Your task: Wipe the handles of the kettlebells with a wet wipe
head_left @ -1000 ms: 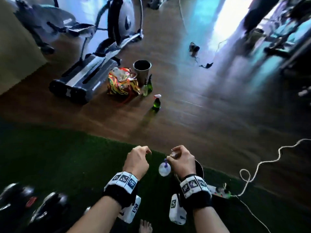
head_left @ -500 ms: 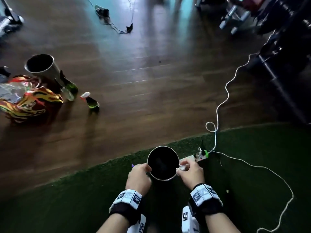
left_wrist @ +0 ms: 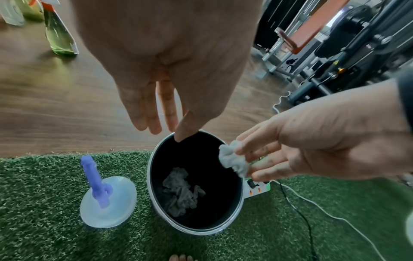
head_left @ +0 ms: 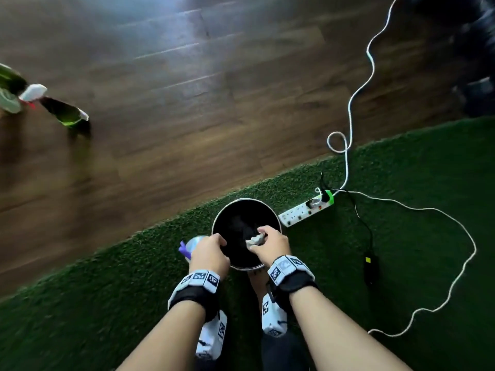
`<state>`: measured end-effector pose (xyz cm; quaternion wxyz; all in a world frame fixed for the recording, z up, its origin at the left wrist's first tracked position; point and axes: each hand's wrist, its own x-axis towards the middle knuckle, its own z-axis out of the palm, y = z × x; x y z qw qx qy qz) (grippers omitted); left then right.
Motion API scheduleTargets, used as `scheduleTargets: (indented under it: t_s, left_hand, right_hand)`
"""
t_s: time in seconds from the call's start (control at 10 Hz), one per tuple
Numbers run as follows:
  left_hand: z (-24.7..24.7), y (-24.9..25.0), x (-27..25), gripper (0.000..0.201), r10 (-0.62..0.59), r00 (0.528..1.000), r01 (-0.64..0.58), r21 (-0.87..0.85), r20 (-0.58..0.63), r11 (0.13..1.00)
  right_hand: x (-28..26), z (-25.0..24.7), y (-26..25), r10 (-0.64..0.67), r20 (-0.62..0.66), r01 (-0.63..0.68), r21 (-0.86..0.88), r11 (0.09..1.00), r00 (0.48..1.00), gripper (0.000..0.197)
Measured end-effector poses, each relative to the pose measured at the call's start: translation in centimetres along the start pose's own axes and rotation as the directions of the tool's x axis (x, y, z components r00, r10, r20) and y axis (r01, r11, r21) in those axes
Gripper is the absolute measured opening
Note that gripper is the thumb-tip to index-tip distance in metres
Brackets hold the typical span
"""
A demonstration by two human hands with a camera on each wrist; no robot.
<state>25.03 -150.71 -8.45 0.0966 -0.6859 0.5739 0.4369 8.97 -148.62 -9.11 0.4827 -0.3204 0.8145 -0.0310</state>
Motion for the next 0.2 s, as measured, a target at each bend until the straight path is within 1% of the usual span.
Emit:
scheduleTargets:
  t_s: [0.1,0.2]
  left_hand:
    - [1.1,-0.5,1.9,0.034,-0.053,0.998,0.052,0.023,0.016,0.998]
    - [2.0,-0.3,3.0,0.037,-0.1,0.995,0.1,0.034,-0.007,0.994]
  right_hand:
    - [2.5,1.0,1.0,0.018,0.099,-0.007,-0.109,0.994,0.995,0.072]
    - [4.2,1.5,1.8,0.014,0.15,0.007,-0.137,0.991,0.989,0.078]
